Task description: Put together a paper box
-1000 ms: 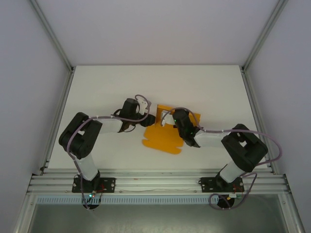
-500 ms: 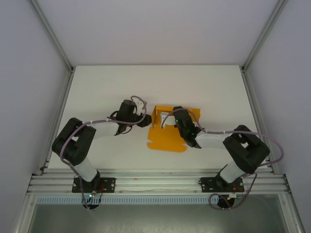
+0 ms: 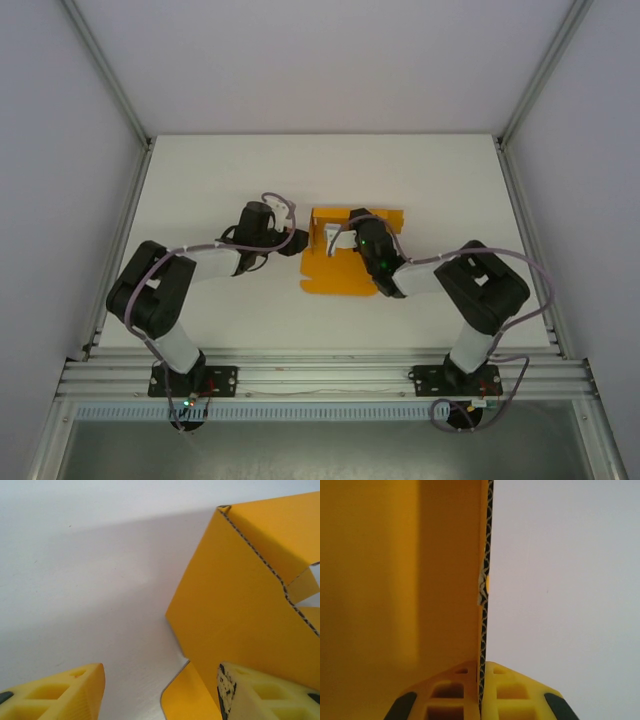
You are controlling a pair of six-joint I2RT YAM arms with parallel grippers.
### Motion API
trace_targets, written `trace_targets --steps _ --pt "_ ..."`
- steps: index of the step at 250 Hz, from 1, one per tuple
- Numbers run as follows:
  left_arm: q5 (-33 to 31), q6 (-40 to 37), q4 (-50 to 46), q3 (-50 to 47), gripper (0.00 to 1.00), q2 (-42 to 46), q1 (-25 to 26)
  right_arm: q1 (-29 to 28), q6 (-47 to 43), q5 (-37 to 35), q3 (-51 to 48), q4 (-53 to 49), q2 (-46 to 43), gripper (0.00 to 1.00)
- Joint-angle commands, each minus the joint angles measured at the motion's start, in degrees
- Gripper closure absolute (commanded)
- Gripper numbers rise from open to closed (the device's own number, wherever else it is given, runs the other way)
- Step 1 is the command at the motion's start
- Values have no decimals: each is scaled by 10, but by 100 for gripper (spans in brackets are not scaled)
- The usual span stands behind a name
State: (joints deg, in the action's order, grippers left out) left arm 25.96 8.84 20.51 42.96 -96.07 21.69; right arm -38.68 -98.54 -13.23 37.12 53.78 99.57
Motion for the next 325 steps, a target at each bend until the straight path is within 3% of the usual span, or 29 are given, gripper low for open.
trace_targets --steps 1,49,156,234,273,325 --pt "31 -18 37 -1 39 -16 2 0 -17 6 -19 80 26 100" --pt "16 -46 16 -3 38 -19 24 -1 -7 -1 -32 139 55 100" --pt "20 -49 71 0 28 -68 44 -26 -18 -6 -32 108 33 100" --pt "-32 -39 154 2 30 -79 44 -50 13 -50 -41 75 21 100" --pt "-92 -46 144 -35 30 -59 44 -61 12 -74 -69 55 26 100" --pt "-102 -72 108 -26 30 -54 47 -62 54 -49 -63 58 40 100"
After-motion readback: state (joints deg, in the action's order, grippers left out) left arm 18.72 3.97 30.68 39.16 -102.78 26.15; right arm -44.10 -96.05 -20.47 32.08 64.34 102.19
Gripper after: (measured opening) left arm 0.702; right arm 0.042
